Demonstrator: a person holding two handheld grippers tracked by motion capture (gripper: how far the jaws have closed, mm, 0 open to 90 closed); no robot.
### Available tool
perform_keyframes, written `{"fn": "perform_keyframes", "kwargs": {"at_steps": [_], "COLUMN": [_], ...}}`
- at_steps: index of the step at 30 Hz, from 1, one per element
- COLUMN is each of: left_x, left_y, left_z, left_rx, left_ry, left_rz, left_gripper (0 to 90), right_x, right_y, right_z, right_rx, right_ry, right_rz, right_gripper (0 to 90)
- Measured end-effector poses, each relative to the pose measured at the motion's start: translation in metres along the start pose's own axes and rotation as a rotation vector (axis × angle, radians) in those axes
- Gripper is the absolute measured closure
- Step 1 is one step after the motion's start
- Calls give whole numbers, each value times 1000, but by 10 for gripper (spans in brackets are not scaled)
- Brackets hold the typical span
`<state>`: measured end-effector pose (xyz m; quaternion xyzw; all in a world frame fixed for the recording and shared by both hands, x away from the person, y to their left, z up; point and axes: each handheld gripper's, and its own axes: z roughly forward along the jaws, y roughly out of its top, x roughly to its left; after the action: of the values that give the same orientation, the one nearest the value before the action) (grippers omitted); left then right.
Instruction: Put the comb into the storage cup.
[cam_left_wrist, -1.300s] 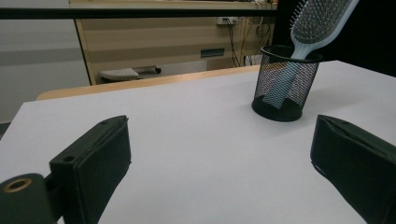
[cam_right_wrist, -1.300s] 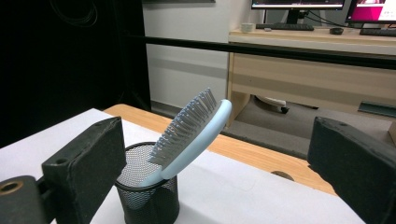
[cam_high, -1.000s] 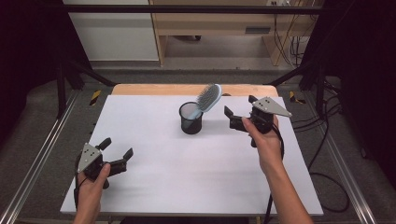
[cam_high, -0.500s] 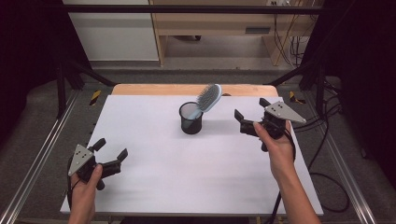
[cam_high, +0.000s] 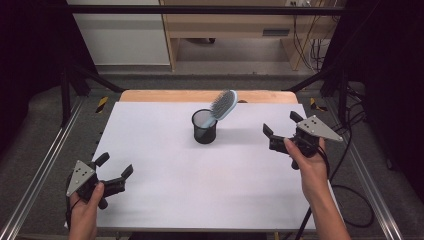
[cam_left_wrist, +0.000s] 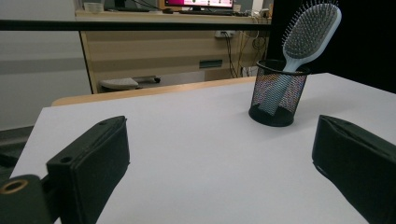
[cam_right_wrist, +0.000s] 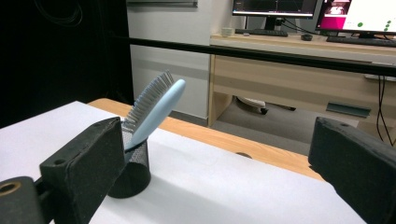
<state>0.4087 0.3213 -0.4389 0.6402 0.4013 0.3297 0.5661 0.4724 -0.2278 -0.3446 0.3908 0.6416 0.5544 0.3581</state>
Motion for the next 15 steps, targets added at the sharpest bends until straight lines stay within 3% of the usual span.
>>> {"fn": "perform_keyframes", "kwargs": {"at_steps": [9, 15], "left_x": [0, -2], "left_y": [0, -3], "left_z": [-2, -5], "left_rx": [-6, 8], "left_ry": [15, -1], "left_rz": [1, 2], "left_gripper": [45, 45], "right_x": [-7, -13], "right_y": [-13, -19], "right_z": [-16, -25], "right_rx": [14, 20], "right_ry": [-17, -31], "right_rz": [4, -8], "right_gripper": [41, 42]}}
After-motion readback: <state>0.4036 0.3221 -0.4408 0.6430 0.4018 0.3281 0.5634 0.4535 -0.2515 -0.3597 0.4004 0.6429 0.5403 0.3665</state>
